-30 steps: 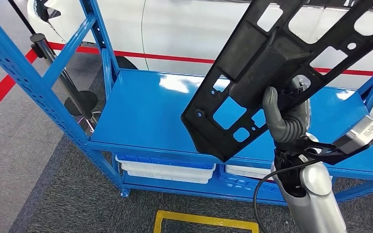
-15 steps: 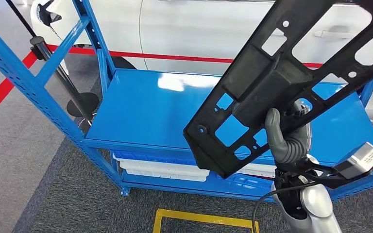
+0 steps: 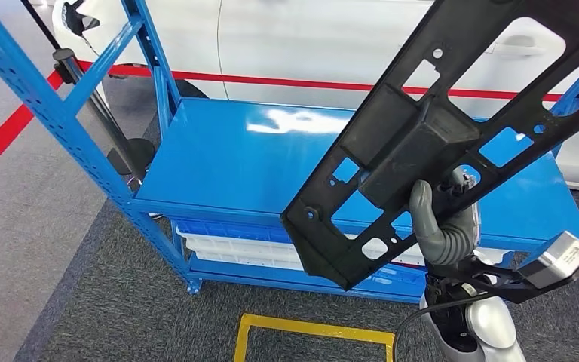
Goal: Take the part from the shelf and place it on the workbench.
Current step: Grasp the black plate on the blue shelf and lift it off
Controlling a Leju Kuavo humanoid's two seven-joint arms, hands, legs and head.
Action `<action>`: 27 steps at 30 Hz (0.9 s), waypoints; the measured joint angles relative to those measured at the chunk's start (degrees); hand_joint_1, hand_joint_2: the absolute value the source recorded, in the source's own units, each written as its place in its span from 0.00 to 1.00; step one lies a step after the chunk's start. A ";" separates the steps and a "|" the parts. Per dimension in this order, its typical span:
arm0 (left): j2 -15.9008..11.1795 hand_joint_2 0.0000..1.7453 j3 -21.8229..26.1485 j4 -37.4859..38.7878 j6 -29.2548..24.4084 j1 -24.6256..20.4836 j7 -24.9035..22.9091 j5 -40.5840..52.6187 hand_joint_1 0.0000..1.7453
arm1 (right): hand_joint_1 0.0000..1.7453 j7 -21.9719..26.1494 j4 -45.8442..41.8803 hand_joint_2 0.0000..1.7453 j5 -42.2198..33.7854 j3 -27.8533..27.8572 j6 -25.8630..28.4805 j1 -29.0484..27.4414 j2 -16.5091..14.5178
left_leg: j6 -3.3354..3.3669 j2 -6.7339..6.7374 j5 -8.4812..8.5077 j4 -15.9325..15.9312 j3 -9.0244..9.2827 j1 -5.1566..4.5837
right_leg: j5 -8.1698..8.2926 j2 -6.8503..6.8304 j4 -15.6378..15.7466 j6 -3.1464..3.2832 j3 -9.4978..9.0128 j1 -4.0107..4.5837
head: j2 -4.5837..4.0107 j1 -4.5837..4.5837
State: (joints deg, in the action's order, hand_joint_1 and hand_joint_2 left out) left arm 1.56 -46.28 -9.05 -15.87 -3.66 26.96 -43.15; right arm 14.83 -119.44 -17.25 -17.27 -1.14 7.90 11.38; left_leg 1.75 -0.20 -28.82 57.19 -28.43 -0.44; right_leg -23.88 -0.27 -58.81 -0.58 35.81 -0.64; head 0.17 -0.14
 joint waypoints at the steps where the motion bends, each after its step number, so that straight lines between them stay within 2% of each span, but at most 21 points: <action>1: 0.00 1.00 -0.10 0.01 0.00 -0.04 -0.01 0.00 0.00 | 1.00 0.01 -0.08 1.00 -0.01 0.05 -0.03 -0.02 0.00 | 0.32 0.13 0.58 -0.41 -0.13 0.17 | -0.58 0.05 -0.37 -0.29 0.26 -0.02 | 0.00 -0.05; 2: -0.01 1.00 -0.19 0.01 0.00 -0.06 -0.02 0.00 0.00 | 1.00 0.01 -0.15 1.00 -0.01 0.13 -0.04 -0.05 0.01 | 0.69 0.29 1.26 -0.80 -0.41 0.37 | -2.07 0.12 -1.64 -0.55 0.81 -0.04 | 0.00 -0.16; 3: -0.03 1.00 -0.27 0.02 0.00 -0.08 -0.03 0.01 0.00 | 1.00 0.02 -0.19 1.00 -0.02 0.21 -0.07 -0.08 0.03 | 0.94 0.45 1.86 -1.01 -0.84 0.53 | -4.46 0.18 -4.17 -0.76 1.76 -0.14 | -0.01 -0.27; 5: -0.06 1.00 -0.34 0.02 0.00 -0.08 -0.03 0.01 0.00 | 1.00 0.01 -0.23 1.00 -0.01 0.30 -0.10 -0.25 0.07 | 1.12 0.54 2.78 -0.88 -2.19 0.53 | -9.28 0.24 -11.16 -1.24 4.01 -0.35 | -0.01 -0.44; 6: -0.07 1.00 -0.37 0.02 0.00 -0.07 -0.04 0.01 0.00 | 1.00 0.01 -0.23 1.00 -0.01 0.32 -0.11 -0.34 0.08 | 1.02 0.57 3.17 -0.70 -2.92 0.54 | -10.30 0.23 -13.93 -1.50 4.58 -0.49 | -0.01 -0.45; 7: -0.05 1.00 -0.41 0.02 -0.02 -0.06 -0.04 0.00 0.00 | 1.00 0.01 -0.23 1.00 0.00 0.33 -0.10 -0.41 0.09 | 0.89 0.58 3.49 -0.45 -3.63 0.58 | -10.07 0.22 -14.93 -1.71 4.28 -0.63 | 0.00 -0.45; 8: -0.04 1.00 -0.45 0.02 -0.04 -0.05 -0.05 0.00 0.00 | 1.00 0.01 -0.23 1.00 -0.01 0.34 -0.15 -0.45 0.09 | 0.71 0.58 3.77 -0.11 -4.32 0.64 | -8.91 0.20 -13.94 -1.87 2.98 -0.77 | -0.01 -0.48; 10: 0.00 1.00 -0.53 0.02 -0.22 -0.07 -0.10 0.01 0.00 | 1.00 0.01 -0.36 1.00 -0.22 0.46 -0.41 -0.48 0.10 | 0.30 0.58 4.09 0.81 -5.54 0.75 | -6.42 0.18 -6.86 -2.02 -2.15 -1.00 | -0.01 -0.49; 12: 0.01 1.00 -0.63 0.02 -0.62 -0.14 -0.25 0.02 0.00 | 1.00 0.02 -0.64 1.00 -0.66 0.68 -0.93 -0.62 0.11 | -0.30 0.50 4.38 1.62 -6.36 0.68 | -5.81 0.33 -0.97 -1.53 -5.83 -0.79 | 0.00 -0.47; 13: 0.00 1.00 -0.69 0.02 -0.86 -0.16 -0.35 0.03 0.00 | 1.00 0.02 -0.77 1.00 -0.88 0.81 -1.20 -0.70 0.11 | -0.69 0.47 4.62 1.81 -6.62 0.61 | -6.06 0.42 0.01 -1.11 -6.20 -0.59 | 0.00 -0.46; 15: -0.01 1.00 -0.78 0.05 -1.27 -0.13 -0.56 0.05 0.00 | 1.00 0.02 -0.94 1.00 -1.12 0.98 -1.58 -0.92 0.11 | -1.49 0.39 5.13 1.87 -6.96 0.61 | -5.53 0.43 0.09 -0.11 -5.66 -0.45 | -0.01 -0.46; 16: -0.02 1.00 -0.81 0.08 -1.48 -0.11 -0.71 0.06 0.00 | 1.00 0.04 -0.98 1.00 -1.16 1.02 -1.70 -0.99 0.11 | -1.86 0.36 4.72 2.22 -7.33 0.69 | -5.15 0.35 0.18 0.38 -5.30 -0.48 | -0.01 -0.45; 17: -0.02 1.00 -0.85 0.10 -1.75 -0.10 -0.88 0.07 0.00 | 1.00 0.08 -1.04 1.00 -1.15 1.03 -1.81 -1.08 0.11 | -2.16 0.33 3.46 3.32 -7.91 0.77 | -4.68 0.26 0.28 0.90 -4.88 -0.56 | -0.01 -0.39; 18: -0.01 1.00 -0.90 0.13 -2.08 -0.08 -1.14 0.08 0.00 | 1.00 0.15 -1.10 1.00 -1.10 1.05 -1.92 -1.17 0.11 | -2.42 0.32 1.24 5.59 -8.82 0.87 | -4.15 0.16 0.38 1.33 -4.35 -0.64 | 0.00 -0.34; 20: 0.03 1.00 -1.03 0.13 -2.72 -0.12 -1.62 0.11 0.00 | 1.00 0.32 -1.20 1.00 -0.98 1.09 -2.04 -1.36 0.09 | -2.75 0.32 -3.96 12.74 -11.00 0.98 | -3.17 0.09 0.33 1.80 -3.04 -0.49 | 0.00 -0.24; 21: 0.04 1.00 -1.10 0.13 -2.93 -0.14 -1.82 0.11 0.00 | 1.00 0.38 -1.21 1.00 -0.93 1.11 -2.06 -1.45 0.08 | -2.82 0.33 -5.50 16.07 -11.69 1.00 | -2.66 0.07 0.27 1.85 -2.31 -0.37 | 0.00 -0.23; 22: 0.05 1.00 -1.16 0.13 -3.08 -0.19 -1.95 0.11 0.00 | 1.00 0.40 -1.21 1.00 -0.92 1.15 -2.07 -1.51 0.08 | -2.79 0.33 -5.72 17.81 -11.57 1.00 | -2.15 0.06 0.19 1.86 -1.57 -0.25 | 0.00 -0.23; 23: 0.06 1.00 -1.20 0.13 -3.17 -0.27 -2.05 0.09 0.00 | 1.00 0.38 -1.22 1.00 -0.98 1.21 -2.06 -1.54 0.07 | -2.66 0.32 -4.86 17.59 -10.47 0.99 | -1.66 0.07 0.10 1.83 -0.88 -0.14 | 0.00 -0.23; 24: 0.07 1.00 -1.21 0.13 -3.26 -0.33 -2.14 0.08 0.00 | 1.00 0.26 -1.25 1.00 -1.16 1.31 -2.04 -1.54 0.07 | -2.40 0.32 -3.32 15.22 -8.28 0.97 | -1.20 0.09 0.04 1.76 -0.26 -0.05 | 0.00 -0.22; 25: 0.07 1.00 -1.22 0.13 -3.36 -0.41 -2.20 0.06 0.00 | 1.00 0.08 -1.28 1.00 -1.44 1.42 -2.03 -1.51 0.07 | -2.01 0.30 -1.98 11.40 -5.35 0.90 | -0.76 0.10 -0.02 1.66 0.22 0.02 | 0.00 -0.22; 27: 0.09 1.00 -1.24 0.13 -3.63 -0.63 -2.27 0.00 0.00 | 1.00 -0.35 -1.34 1.00 -2.14 1.72 -2.03 -1.37 0.07 | -1.24 0.28 -1.30 3.45 0.06 0.57 | 0.10 0.08 -0.06 1.18 0.85 0.18 | -0.01 -0.25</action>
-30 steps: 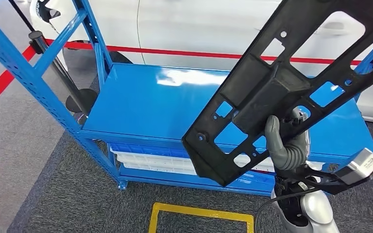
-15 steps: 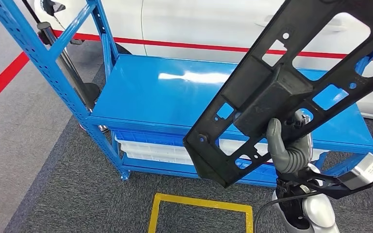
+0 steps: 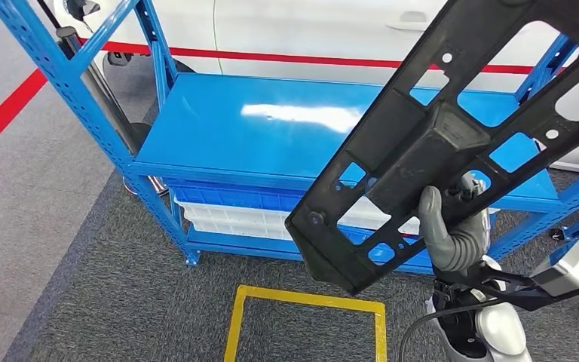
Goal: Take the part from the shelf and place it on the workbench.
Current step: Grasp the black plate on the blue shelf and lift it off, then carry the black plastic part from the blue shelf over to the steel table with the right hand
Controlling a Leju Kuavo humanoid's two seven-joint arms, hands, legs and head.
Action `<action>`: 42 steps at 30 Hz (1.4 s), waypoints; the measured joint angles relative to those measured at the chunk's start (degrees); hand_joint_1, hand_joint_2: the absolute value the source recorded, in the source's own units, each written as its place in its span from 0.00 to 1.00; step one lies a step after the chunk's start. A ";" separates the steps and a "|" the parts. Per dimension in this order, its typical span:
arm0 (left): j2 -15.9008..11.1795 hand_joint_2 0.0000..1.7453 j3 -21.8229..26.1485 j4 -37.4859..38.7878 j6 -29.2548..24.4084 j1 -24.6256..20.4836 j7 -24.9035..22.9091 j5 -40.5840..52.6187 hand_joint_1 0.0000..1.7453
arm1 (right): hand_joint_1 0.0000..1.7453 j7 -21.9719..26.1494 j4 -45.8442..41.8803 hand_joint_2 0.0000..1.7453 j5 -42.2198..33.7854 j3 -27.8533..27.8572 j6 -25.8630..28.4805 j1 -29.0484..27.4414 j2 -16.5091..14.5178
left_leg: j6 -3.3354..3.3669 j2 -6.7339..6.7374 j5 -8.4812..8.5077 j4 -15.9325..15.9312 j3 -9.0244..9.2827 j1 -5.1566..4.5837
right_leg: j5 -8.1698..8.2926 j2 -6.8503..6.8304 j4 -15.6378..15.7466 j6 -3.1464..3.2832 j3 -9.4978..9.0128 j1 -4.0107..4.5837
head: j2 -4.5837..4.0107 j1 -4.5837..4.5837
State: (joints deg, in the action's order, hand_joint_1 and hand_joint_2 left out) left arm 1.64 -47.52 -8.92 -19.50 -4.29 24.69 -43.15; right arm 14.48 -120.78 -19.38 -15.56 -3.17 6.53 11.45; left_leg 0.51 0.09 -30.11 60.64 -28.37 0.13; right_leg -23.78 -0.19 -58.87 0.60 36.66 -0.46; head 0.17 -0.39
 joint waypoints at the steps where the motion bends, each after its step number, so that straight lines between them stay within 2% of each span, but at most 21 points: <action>1: 0.04 1.00 -0.01 0.00 -0.10 -0.09 -0.01 -0.04 0.00 | 1.00 -0.15 0.00 1.00 -0.25 0.13 -0.01 0.09 0.00 | 0.27 -0.02 -0.22 -2.30 1.29 -0.22 | 0.44 -0.07 0.06 -0.35 0.13 -0.04 | 0.00 0.03; 4: 0.48 1.00 -0.11 0.00 -0.15 -0.11 -0.31 -0.02 0.00 | 1.00 -0.51 -0.01 1.00 -0.62 0.54 0.15 0.05 -0.01 | 0.94 0.07 0.76 -3.99 1.12 -0.33 | 1.20 -0.13 0.26 -1.52 0.36 -0.16 | 0.00 0.17; 6: 0.84 1.00 -0.40 0.00 0.13 -0.04 -0.82 0.18 0.00 | 1.00 -0.84 -0.02 1.00 -0.85 1.03 0.56 -0.35 -0.02 | 1.78 0.34 2.15 -4.51 0.33 -0.04 | -1.91 0.08 -2.27 -1.99 1.44 -0.18 | -0.01 -0.04; 9: 1.09 1.00 -1.05 0.00 0.56 0.10 -1.66 0.85 0.00 | 1.00 -1.43 0.00 1.00 -1.45 1.78 0.86 -1.53 -0.03 | 2.25 0.49 3.79 -4.15 -2.01 -0.08 | -9.17 0.17 -12.12 -2.47 4.09 -0.42 | 0.00 -0.24; 11: 1.28 1.00 -1.40 0.00 0.31 0.12 -2.03 1.09 0.00 | 1.00 -1.67 0.01 1.00 -1.74 2.22 0.85 -2.57 -0.03 | 2.06 0.48 4.61 -3.54 -3.79 -0.09 | -8.80 0.15 -14.65 -2.71 3.38 -0.48 | 0.01 -0.25; 13: 1.43 1.00 -1.61 0.00 -0.26 0.12 -2.04 1.03 0.00 | 1.00 -1.73 0.00 1.00 -1.66 2.50 0.81 -3.39 -0.03 | 1.73 0.47 5.15 -2.65 -5.31 -0.06 | -6.02 0.13 -9.75 -2.67 -0.98 -0.56 | 0.00 -0.25; 15: 1.49 1.00 -1.73 0.00 -0.70 0.07 -1.78 0.92 0.00 | 1.00 -1.73 -0.11 1.00 -1.39 2.63 0.73 -3.84 -0.02 | 1.20 0.45 5.56 -1.81 -6.43 -0.22 | -5.61 0.18 -2.77 -2.18 -5.74 -0.36 | 0.00 -0.21; 17: 1.49 1.00 -1.85 0.00 -0.87 0.03 -1.57 0.81 0.00 | 1.00 -1.72 -0.32 1.00 -1.15 2.76 0.68 -4.11 -0.02 | 0.57 0.44 6.15 -1.49 -6.93 -0.41 | -6.21 0.27 0.13 -1.46 -7.18 -0.07 | 0.00 -0.22; 19: 1.50 1.00 -1.91 0.01 -1.02 0.12 -1.39 0.63 0.00 | 1.00 -1.73 -0.45 1.00 -0.94 2.84 0.69 -4.36 -0.03 | -0.12 0.37 6.41 -1.29 -7.30 -0.39 | -5.47 0.18 0.31 -0.58 -6.53 -0.22 | 0.00 -0.28; 21: 1.50 1.00 -1.92 0.02 -1.13 0.21 -1.08 0.35 0.00 | 1.00 -1.80 -0.52 1.00 -0.66 2.84 0.74 -4.47 -0.04 | -0.87 0.28 3.79 0.97 -8.45 -0.23 | -4.43 -0.01 0.45 0.34 -5.58 -0.43 | 0.01 -0.13; 24: 1.50 1.00 -2.10 0.02 -0.42 0.20 -0.74 0.58 0.00 | 1.00 -1.96 -0.58 1.00 -0.55 2.83 0.91 -4.43 -0.07 | -1.68 0.27 -3.64 10.45 -11.04 0.08 | -2.85 -0.17 0.37 0.93 -3.53 -0.29 | 0.00 0.19; 26: 1.52 1.00 -2.33 0.02 0.81 0.05 -0.72 0.75 0.00 | 1.00 -2.24 -0.45 1.00 -1.04 2.82 0.98 -4.17 -0.20 | -1.77 0.27 -4.39 14.12 -10.83 0.13 | -1.76 -0.19 0.20 0.90 -1.94 -0.19 | 0.00 0.19; 27: 1.53 1.00 -2.39 0.02 1.64 -0.04 -0.68 0.69 0.00 | 1.00 -2.42 -0.30 1.00 -1.40 2.82 0.98 -3.87 -0.26 | -1.64 0.26 -3.11 13.14 -9.33 0.11 | -1.22 -0.18 0.10 0.82 -1.16 -0.14 | 0.01 0.20; 29: 1.44 1.00 -2.42 0.02 3.39 -0.24 -0.37 0.81 0.00 | 1.00 -2.67 -0.02 1.00 -1.96 2.84 0.85 -2.93 -0.31 | -0.92 0.24 -0.52 6.15 -3.81 -0.03 | -0.17 -0.12 -0.08 0.57 0.10 -0.05 | 0.01 0.20; 30: 1.34 1.00 -2.52 0.02 4.11 -0.36 -0.11 1.15 0.00 | 1.00 -2.72 0.05 1.00 -2.15 2.87 0.74 -2.33 -0.32 | -0.51 0.23 -0.20 1.84 -0.87 -0.16 | 0.31 -0.11 -0.15 0.35 0.53 0.00 | 0.00 0.18; 32: 1.09 1.00 -2.98 0.02 4.93 -0.54 0.31 2.09 0.00 | 1.00 -2.72 0.12 1.00 -2.33 2.92 0.55 -1.15 -0.33 | 0.10 0.20 -0.67 -3.18 2.03 -0.51 | 1.27 -0.22 -0.03 -0.30 0.84 -0.06 | 0.00 0.21; 35: 0.98 1.00 -4.28 0.02 4.96 -0.55 0.07 3.80 0.00 | 1.00 -2.67 0.22 1.00 -2.35 2.98 0.21 0.02 -0.35 | 0.92 0.29 0.80 -4.57 1.62 -0.46 | 1.96 -0.23 0.13 -1.43 1.12 -0.10 | 0.01 0.45; 37: 0.94 1.00 -5.21 0.03 4.63 -0.42 -0.48 4.54 0.00 | 1.00 -2.66 0.34 1.00 -2.33 3.17 -0.08 0.46 -0.37 | 1.66 0.53 2.49 -5.36 0.79 -0.13 | -1.55 0.07 -2.69 -1.96 2.37 -0.01 | 0.00 0.23; 39: 0.82 1.00 -5.85 0.04 4.38 -0.17 -0.81 4.86 0.00 | 1.00 -2.65 0.52 1.00 -2.31 3.43 -0.19 0.66 -0.37 | 2.02 0.66 3.81 -5.28 -0.80 -0.20 | -7.12 0.21 -9.43 -2.39 4.31 -0.23 | 0.00 0.02; 40: 0.77 1.00 -6.14 0.04 4.27 -0.04 -0.93 5.04 0.00 | 1.00 -2.65 0.63 1.00 -2.30 3.56 -0.19 0.67 -0.37 | 1.97 0.65 4.37 -5.10 -1.70 -0.21 | -8.62 0.20 -12.52 -2.60 4.86 -0.37 | 0.00 0.02; 42: 0.68 1.00 -6.79 0.04 4.16 0.10 -1.15 5.43 0.00 | 1.00 -2.65 0.85 1.00 -2.30 3.84 -0.15 0.89 -0.37 | 1.76 0.63 5.26 -4.45 -3.56 -0.15 | -8.06 0.17 -14.02 -2.99 3.54 -0.70 | 0.00 0.01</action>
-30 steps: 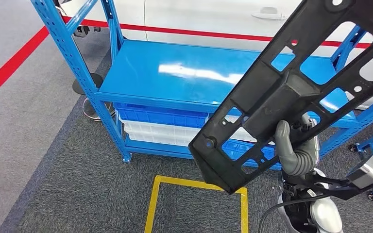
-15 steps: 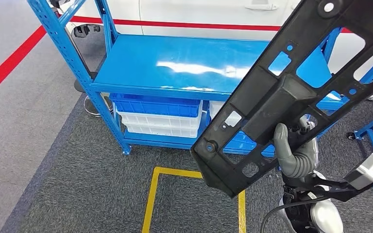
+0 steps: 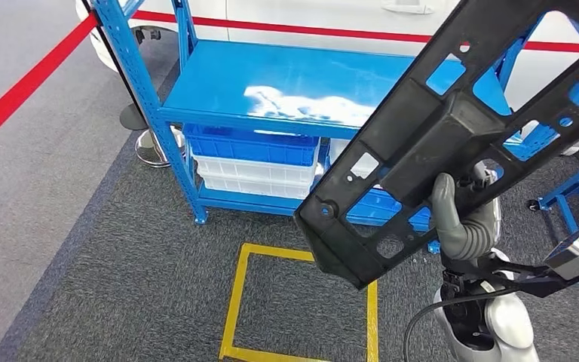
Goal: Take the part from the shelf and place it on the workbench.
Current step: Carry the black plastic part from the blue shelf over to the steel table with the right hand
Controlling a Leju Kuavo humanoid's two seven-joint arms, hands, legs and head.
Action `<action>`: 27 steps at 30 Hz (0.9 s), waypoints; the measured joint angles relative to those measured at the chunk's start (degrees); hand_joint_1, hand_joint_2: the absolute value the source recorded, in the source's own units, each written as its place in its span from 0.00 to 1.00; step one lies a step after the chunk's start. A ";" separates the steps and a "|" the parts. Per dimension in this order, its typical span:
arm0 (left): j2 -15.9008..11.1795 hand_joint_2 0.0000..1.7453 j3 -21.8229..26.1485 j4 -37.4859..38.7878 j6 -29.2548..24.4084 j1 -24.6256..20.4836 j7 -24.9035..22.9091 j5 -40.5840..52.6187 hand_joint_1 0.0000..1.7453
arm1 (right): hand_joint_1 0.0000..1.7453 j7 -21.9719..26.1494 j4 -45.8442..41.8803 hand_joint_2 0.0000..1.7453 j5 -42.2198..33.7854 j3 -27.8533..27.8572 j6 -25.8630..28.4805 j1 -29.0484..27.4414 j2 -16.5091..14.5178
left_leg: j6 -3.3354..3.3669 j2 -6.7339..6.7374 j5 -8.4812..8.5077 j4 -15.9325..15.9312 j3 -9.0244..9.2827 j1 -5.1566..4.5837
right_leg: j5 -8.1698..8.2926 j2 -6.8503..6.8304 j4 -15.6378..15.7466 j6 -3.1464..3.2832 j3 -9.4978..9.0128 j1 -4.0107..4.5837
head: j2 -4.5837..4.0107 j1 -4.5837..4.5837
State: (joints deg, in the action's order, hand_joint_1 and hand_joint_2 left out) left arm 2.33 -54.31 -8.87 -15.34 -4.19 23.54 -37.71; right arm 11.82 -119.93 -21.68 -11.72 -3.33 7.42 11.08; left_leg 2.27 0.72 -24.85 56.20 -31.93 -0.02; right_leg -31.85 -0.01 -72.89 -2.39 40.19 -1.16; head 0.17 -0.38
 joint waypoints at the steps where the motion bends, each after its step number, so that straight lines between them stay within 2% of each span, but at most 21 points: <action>1: -0.02 1.00 -0.27 0.00 -0.01 0.02 -0.08 0.16 0.00 | 1.00 0.00 0.07 1.00 0.00 0.11 0.00 0.24 0.00 | -0.18 -0.01 0.30 0.47 -0.86 0.07 | 1.38 -0.03 2.30 -0.12 -2.15 -0.16 | -0.01 -0.01; 2: -0.04 1.00 -0.50 0.00 0.00 0.00 -0.13 0.32 0.00 | 1.00 0.00 0.10 1.00 0.00 0.18 -0.01 0.52 0.00 | -0.39 -0.02 0.52 1.00 -1.62 0.12 | 2.56 -0.07 5.56 -0.16 -4.79 -0.30 | -0.01 -0.01; 3: -0.07 1.00 -0.72 0.00 0.01 -0.07 -0.18 0.48 0.00 | 1.00 -0.01 0.11 1.00 0.01 0.22 -0.05 0.82 0.00 | -0.65 -0.03 0.70 1.62 -2.37 0.10 | 2.95 -0.06 9.19 -0.03 -7.32 -0.25 | -0.01 -0.02; 4: -0.11 1.00 -0.96 0.00 0.02 -0.16 -0.25 0.67 0.00 | 1.00 -0.03 0.11 1.00 0.02 0.26 -0.10 1.02 0.00 | -0.98 -0.05 0.91 2.12 -2.93 0.05 | 2.98 -0.03 11.88 0.27 -9.05 -0.17 | -0.01 -0.01; 5: -0.16 1.00 -1.18 0.00 0.02 -0.25 -0.31 0.87 0.00 | 1.00 -0.05 0.12 1.00 0.04 0.28 -0.13 1.14 0.00 | -1.34 -0.06 1.16 2.45 -3.31 -0.01 | 2.70 0.03 13.39 0.65 -9.87 -0.02 | 0.00 -0.06; 8: -0.40 1.00 -1.65 0.00 0.15 -0.39 -0.42 1.17 0.00 | 1.00 -0.02 0.13 1.00 0.41 0.31 -0.02 1.08 -0.09 | -2.45 -0.23 1.60 2.89 -4.00 0.03 | 3.29 0.00 14.27 2.20 -9.38 0.01 | 0.00 -0.18; 9: -0.51 1.00 -1.75 0.00 0.25 -0.43 -0.43 1.19 0.00 | 1.00 0.10 0.12 1.00 0.73 0.30 0.09 0.97 -0.20 | -2.76 -0.32 0.53 3.79 -4.47 0.11 | 3.82 -0.11 14.39 2.77 -8.97 -0.09 | 0.00 -0.12; 10: -0.62 1.00 -1.89 0.00 0.38 -0.47 -0.42 1.23 0.00 | 1.00 0.28 0.10 1.00 1.19 0.29 0.26 0.80 -0.34 | -3.05 -0.40 -1.51 5.77 -5.22 0.19 | 4.40 -0.22 14.51 3.26 -8.43 -0.19 | 0.00 -0.06; 12: -0.74 1.00 -2.21 0.00 0.57 -0.60 -0.37 1.44 0.00 | 1.00 0.75 0.02 1.00 2.26 0.26 0.64 0.12 -0.70 | -3.49 -0.43 -6.97 12.40 -7.12 0.36 | 5.49 -0.32 14.45 3.76 -7.05 -0.09 | 0.00 0.09; 13: -0.79 1.00 -2.40 0.00 0.64 -0.68 -0.34 1.59 0.00 | 1.00 1.01 -0.07 1.00 2.91 0.21 0.84 -0.32 -0.92 | -3.65 -0.43 -8.87 15.74 -7.78 0.41 | 6.03 -0.34 14.39 3.82 -6.30 -0.03 | 0.00 0.09; 14: -0.82 1.00 -2.57 0.00 0.69 -0.74 -0.32 1.73 0.00 | 1.00 1.29 -0.21 1.00 3.62 0.10 1.03 -0.79 -1.17 | -3.74 -0.43 -9.66 18.02 -7.90 0.43 | 6.56 -0.35 14.32 3.80 -5.54 0.01 | 0.00 0.09; 15: -0.85 1.00 -2.72 0.00 0.73 -0.78 -0.31 1.84 0.00 | 1.00 1.61 -0.39 1.00 4.41 -0.03 1.22 -1.28 -1.44 | -3.74 -0.43 -9.15 18.50 -7.10 0.43 | 7.09 -0.35 14.23 3.73 -4.75 0.03 | 0.00 0.09; 16: -0.87 1.00 -2.82 0.00 0.76 -0.77 -0.33 1.92 0.00 | 1.00 1.88 -0.58 1.00 5.13 -0.16 1.45 -1.75 -1.68 | -3.66 -0.43 -7.80 17.09 -5.39 0.43 | 7.60 -0.34 14.12 3.63 -3.98 0.04 | 0.00 0.09; 18: -0.90 1.00 -3.01 0.00 0.80 -0.76 -0.38 2.16 0.00 | 1.00 2.41 -1.08 1.00 6.37 -0.43 1.92 -2.69 -2.10 | -3.23 -0.49 -5.41 9.87 0.16 0.41 | 8.63 -0.30 13.90 3.30 -2.69 0.03 | 0.00 0.10; 19: -0.91 1.00 -3.15 0.00 0.81 -0.75 -0.43 2.30 0.00 | 1.00 2.69 -1.39 1.00 6.81 -0.55 2.14 -3.16 -2.29 | -2.99 -0.55 -5.22 5.84 2.87 0.28 | 9.10 -0.29 13.83 3.02 -2.33 0.06 | 0.00 0.07; 20: -0.91 1.00 -3.31 0.00 0.84 -0.69 -0.47 2.42 0.00 | 1.00 2.98 -1.68 1.00 7.20 -0.67 2.35 -3.63 -2.48 | -2.72 -0.62 -5.42 2.95 4.64 0.15 | 9.53 -0.31 13.86 2.69 -2.21 0.07 | 0.00 0.04; 21: -0.92 1.00 -3.51 0.00 0.85 -0.61 -0.51 2.48 0.00 | 1.00 3.24 -1.93 1.00 7.49 -0.80 2.54 -4.10 -2.65 | -2.49 -0.69 -5.86 1.24 5.55 -0.02 | 9.95 -0.33 13.93 2.32 -2.21 0.06 | 0.00 0.13; 24: -0.87 1.00 -4.02 0.00 0.87 -0.28 -0.57 2.57 0.00 | 1.00 3.66 -2.45 1.00 7.87 -1.11 2.87 -5.24 -3.04 | -1.42 -0.62 -4.82 0.56 5.13 -0.14 | 10.78 -0.29 14.31 1.18 -2.17 -0.05 | 0.00 0.44; 25: -0.83 1.00 -4.12 0.00 0.87 -0.24 -0.56 2.59 0.00 | 1.00 3.72 -2.58 1.00 7.90 -1.14 2.89 -5.52 -3.11 | -0.91 -0.48 -4.18 0.40 4.67 -0.04 | 9.75 -0.22 13.70 0.90 -1.81 -0.10 | 0.00 0.36; 26: -0.81 1.00 -4.18 0.00 0.88 -0.20 -0.57 2.61 0.00 | 1.00 3.75 -2.66 1.00 7.90 -1.17 2.90 -5.73 -3.14 | -0.47 -0.34 -3.48 0.23 4.10 0.07 | 7.67 -0.16 12.06 0.69 -1.16 -0.13 | 0.00 0.28; 27: -0.81 1.00 -4.22 0.00 0.89 -0.17 -0.57 2.63 0.00 | 1.00 3.78 -2.69 1.00 7.91 -1.20 2.93 -5.90 -3.15 | -0.15 -0.19 -2.86 0.20 3.42 0.08 | 4.67 -0.10 9.21 0.56 -0.25 -0.20 | 0.00 0.18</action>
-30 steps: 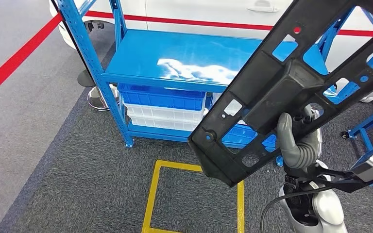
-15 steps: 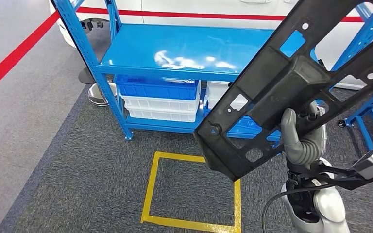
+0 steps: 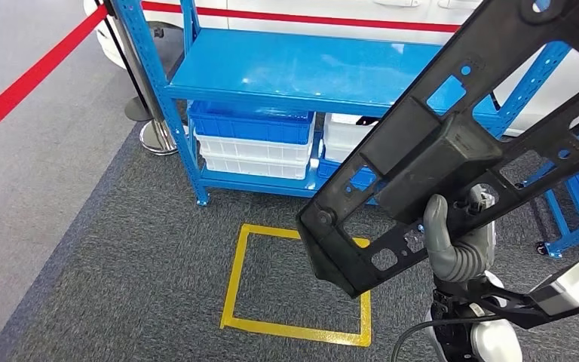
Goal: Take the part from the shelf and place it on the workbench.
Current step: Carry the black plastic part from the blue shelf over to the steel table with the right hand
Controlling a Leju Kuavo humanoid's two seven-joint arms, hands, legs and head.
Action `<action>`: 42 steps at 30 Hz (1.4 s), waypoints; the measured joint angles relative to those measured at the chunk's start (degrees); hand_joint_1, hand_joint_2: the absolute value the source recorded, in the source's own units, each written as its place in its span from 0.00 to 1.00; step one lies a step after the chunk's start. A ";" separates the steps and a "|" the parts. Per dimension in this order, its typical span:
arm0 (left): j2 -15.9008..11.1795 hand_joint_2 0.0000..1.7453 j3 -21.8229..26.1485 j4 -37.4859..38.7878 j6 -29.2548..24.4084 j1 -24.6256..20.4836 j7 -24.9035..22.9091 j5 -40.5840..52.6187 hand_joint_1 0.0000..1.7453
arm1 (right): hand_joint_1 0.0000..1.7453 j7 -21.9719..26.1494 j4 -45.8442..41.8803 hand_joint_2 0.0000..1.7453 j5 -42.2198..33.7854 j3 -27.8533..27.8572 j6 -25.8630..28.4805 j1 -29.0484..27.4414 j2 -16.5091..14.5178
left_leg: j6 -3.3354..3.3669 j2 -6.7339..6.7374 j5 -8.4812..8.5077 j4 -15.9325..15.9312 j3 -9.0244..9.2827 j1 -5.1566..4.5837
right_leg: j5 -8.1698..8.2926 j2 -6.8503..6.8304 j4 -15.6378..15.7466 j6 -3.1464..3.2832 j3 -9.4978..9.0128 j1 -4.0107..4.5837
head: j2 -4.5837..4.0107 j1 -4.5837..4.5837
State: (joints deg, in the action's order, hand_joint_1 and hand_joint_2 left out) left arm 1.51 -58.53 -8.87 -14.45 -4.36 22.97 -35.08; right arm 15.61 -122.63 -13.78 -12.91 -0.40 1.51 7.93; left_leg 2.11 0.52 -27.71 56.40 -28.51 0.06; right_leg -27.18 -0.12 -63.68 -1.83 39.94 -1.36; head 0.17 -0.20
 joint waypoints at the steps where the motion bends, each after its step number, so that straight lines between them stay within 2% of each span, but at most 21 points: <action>1: -0.04 1.00 -0.01 0.00 0.01 0.04 -0.01 0.02 0.00 | 1.00 -0.01 -0.03 1.00 0.01 -0.03 0.03 -0.14 0.00 | 0.22 0.05 0.59 0.06 -0.78 -0.05 | -3.02 0.00 -3.68 -0.15 1.03 0.01 | -0.01 -0.08; 3: -0.08 1.00 -0.02 0.00 0.16 0.11 -0.11 0.05 0.00 | 1.00 0.01 -0.05 1.00 0.14 -0.09 0.19 -0.51 -0.01 | 0.27 0.11 1.77 0.27 -2.44 -0.20 | -6.07 0.00 -10.41 -0.39 2.26 0.02 | -0.01 -0.10; 5: -0.06 1.00 -0.06 0.00 0.46 0.18 -0.44 0.20 0.00 | 1.00 0.03 -0.05 1.00 0.42 -0.13 0.39 -0.97 -0.05 | 0.10 0.11 2.72 0.66 -4.08 -0.31 | -4.18 -0.01 -10.68 -0.32 0.17 0.05 | 0.01 -0.11; 7: -0.03 1.00 -0.22 0.00 0.67 0.19 -0.86 0.42 0.00 | 1.00 0.05 -0.05 1.00 0.61 -0.14 0.64 -1.35 -0.15 | -0.21 0.06 3.31 1.24 -5.33 -0.38 | -1.80 -0.01 -3.69 0.14 -5.46 0.13 | 0.00 -0.11; 9: 0.01 1.00 -0.52 0.00 0.63 0.23 -1.31 0.61 0.00 | 1.00 0.07 -0.05 1.00 0.69 -0.14 0.90 -1.67 -0.30 | -0.73 0.03 3.76 1.85 -6.07 -0.49 | -2.20 0.02 3.40 0.82 -10.16 0.45 | -0.01 -0.06; 10: 0.03 1.00 -0.69 0.00 0.55 0.29 -1.52 0.68 0.00 | 1.00 0.06 -0.05 1.00 0.70 -0.13 1.02 -1.84 -0.38 | -1.07 0.03 4.03 1.99 -6.26 -0.51 | -2.78 0.03 5.09 1.14 -11.08 0.67 | -0.01 -0.11; 13: 0.01 1.00 -1.24 0.03 0.35 0.48 -1.96 1.11 0.00 | 1.00 -0.15 -0.05 1.00 0.69 0.06 1.27 -2.52 -0.73 | -2.09 -0.13 4.01 2.50 -6.77 -0.43 | -2.01 -0.17 5.80 2.28 -10.69 0.59 | 0.01 -0.34; 15: -0.05 1.00 -1.51 0.07 0.36 0.62 -2.04 1.42 0.00 | 1.00 -0.26 -0.05 1.00 0.55 0.28 1.31 -2.82 -1.03 | -2.81 -0.32 0.53 5.80 -7.99 -0.30 | -1.02 -0.41 6.03 3.08 -9.86 0.25 | 0.01 -0.19; 18: -0.16 1.00 -1.74 0.07 0.44 0.74 -2.00 1.55 0.00 | 1.00 -0.32 -0.05 1.00 0.20 0.64 1.32 -3.18 -1.35 | -3.73 -0.40 -6.36 15.96 -10.53 0.00 | 0.38 -0.48 5.92 3.46 -7.96 0.35 | 0.01 0.03; 20: -0.23 1.00 -1.91 0.07 0.47 0.78 -1.97 1.56 0.00 | 1.00 -0.37 -0.05 1.00 0.05 0.83 1.32 -3.37 -1.46 | -3.97 -0.41 -5.99 17.83 -9.65 0.12 | 1.20 -0.48 5.65 3.32 -6.63 0.36 | 0.01 0.03; 22: -0.25 1.00 -2.17 0.07 0.58 0.81 -1.87 1.64 0.00 | 1.00 -0.42 -0.05 1.00 -0.14 1.07 1.30 -3.47 -1.63 | -3.86 -0.44 -2.90 11.84 -4.91 0.21 | 1.84 -0.45 5.06 2.97 -5.32 0.31 | 0.00 0.04; 24: -0.25 1.00 -2.44 0.07 0.85 0.73 -1.65 1.80 0.00 | 1.00 -0.49 -0.05 1.00 -0.51 1.33 1.16 -3.35 -1.78 | -3.34 -0.57 -1.76 3.91 0.17 0.06 | 2.45 -0.44 4.52 2.36 -4.37 0.40 | 0.00 0.00; 26: -0.25 1.00 -2.58 0.07 1.25 0.58 -1.51 1.88 0.00 | 1.00 -0.59 -0.05 1.00 -0.98 1.52 0.97 -2.90 -1.86 | -2.62 -0.66 -2.14 1.07 1.39 -0.23 | 3.29 -0.49 4.50 1.66 -3.98 0.46 | 0.00 -0.03; 28: -0.25 1.00 -2.66 0.07 1.66 0.37 -1.63 1.88 0.00 | 1.00 -0.70 -0.05 1.00 -1.29 1.70 0.91 -2.41 -1.95 | -1.70 -0.53 -1.31 0.71 0.74 -0.09 | 3.38 -0.48 4.17 0.95 -3.62 0.47 | 0.01 -0.03; 29: -0.27 1.00 -2.71 0.07 1.79 0.21 -1.75 1.89 0.00 | 1.00 -0.75 -0.04 1.00 -1.37 1.83 0.92 -2.22 -1.99 | -1.17 -0.43 -0.75 0.54 0.39 0.02 | 2.32 -0.42 3.15 0.69 -3.18 0.49 | 0.01 -0.13; 32: -0.33 1.00 -2.83 0.07 1.85 -0.21 -2.03 1.96 0.00 | 1.00 -0.86 -0.01 1.00 -1.55 2.06 0.91 -1.92 -2.19 | -0.12 -0.18 0.93 0.46 -1.38 -0.02 | -4.98 -0.18 -5.78 0.43 -0.37 0.50 | 0.01 -0.38; 34: -0.43 1.00 -2.85 0.07 1.80 -0.31 -2.07 1.98 0.00 | 1.00 -0.80 0.11 1.00 -1.68 2.07 0.90 -1.92 -2.32 | -0.08 -0.12 1.84 0.72 -2.83 -0.15 | -7.07 -0.13 -10.69 0.38 0.41 0.48 | 0.00 -0.38; 36: -0.56 1.00 -2.87 0.07 1.74 -0.35 -2.11 2.04 0.00 | 1.00 -0.39 0.25 1.00 -1.53 2.07 0.94 -1.97 -2.58 | -0.28 -0.11 2.49 1.21 -4.18 -0.17 | -4.92 -0.14 -8.60 0.50 -2.24 0.46 | 0.00 -0.39; 39: -0.71 1.00 -2.91 0.07 1.57 -0.32 -2.10 2.08 0.00 | 1.00 0.96 0.27 1.00 -0.25 2.03 1.21 -2.32 -3.40 | -0.87 -0.15 3.16 2.24 -5.78 -0.31 | -2.53 -0.12 1.99 1.15 -9.33 0.72 | 0.00 -0.37; 40: -0.76 1.00 -2.91 0.07 1.53 -0.29 -2.07 2.06 0.00 | 1.00 1.34 0.26 1.00 0.20 2.02 1.29 -2.58 -3.72 | -1.18 -0.16 3.45 2.43 -6.11 -0.38 | -2.70 -0.10 4.01 1.40 -10.35 0.88 | 0.00 -0.37; 42: -0.90 1.00 -2.91 0.07 1.45 -0.16 -2.02 2.04 0.00 | 1.00 1.79 0.25 1.00 0.71 1.99 1.39 -3.17 -4.22 | -1.89 -0.16 4.15 2.45 -6.54 -0.47 | -2.59 -0.04 4.98 2.03 -10.19 0.98 | 0.00 -0.33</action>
State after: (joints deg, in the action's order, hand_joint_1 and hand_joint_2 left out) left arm 0.61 -61.44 -8.80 -12.99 -4.52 20.95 -33.04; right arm 17.39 -122.38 -13.06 -10.92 0.99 -1.66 3.71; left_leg 0.22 0.36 -23.56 58.85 -35.05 -0.41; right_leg -29.76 -0.16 -58.70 0.20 29.75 -0.38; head 0.17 -0.52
